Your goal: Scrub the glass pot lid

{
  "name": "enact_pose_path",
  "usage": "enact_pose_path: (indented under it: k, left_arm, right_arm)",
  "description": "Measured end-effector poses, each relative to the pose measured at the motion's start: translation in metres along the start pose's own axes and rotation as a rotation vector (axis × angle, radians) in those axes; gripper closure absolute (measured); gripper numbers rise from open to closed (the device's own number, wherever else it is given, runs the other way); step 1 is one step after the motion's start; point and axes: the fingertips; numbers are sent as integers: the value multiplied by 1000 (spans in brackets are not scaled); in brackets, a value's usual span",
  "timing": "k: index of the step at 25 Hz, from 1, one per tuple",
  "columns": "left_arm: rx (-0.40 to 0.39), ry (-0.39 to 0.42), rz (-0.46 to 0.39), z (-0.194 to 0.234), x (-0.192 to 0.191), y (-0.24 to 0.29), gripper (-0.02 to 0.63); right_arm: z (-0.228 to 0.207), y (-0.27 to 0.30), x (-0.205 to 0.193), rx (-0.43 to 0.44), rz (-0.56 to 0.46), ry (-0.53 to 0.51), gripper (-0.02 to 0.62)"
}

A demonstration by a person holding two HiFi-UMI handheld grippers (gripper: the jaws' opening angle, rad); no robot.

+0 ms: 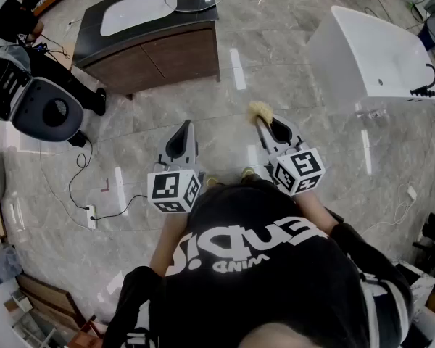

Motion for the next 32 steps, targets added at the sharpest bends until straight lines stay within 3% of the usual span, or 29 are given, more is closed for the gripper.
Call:
enact_pose_path:
  k: [19,32]
  left_arm:
    - [-54,29,11,59,3,3,592]
    - [-65,20,10,102,16,87,592]
  right_arm:
    - [24,36,-2,-60,-8,77,548]
    - [-19,121,13,-59,-13,59,548]
Point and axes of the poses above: the fingertips, and each gripper's own axes: y forward along the fingers, z to its left, x out of its top, and after that the axes turned 9 degrees about -x, right-handed
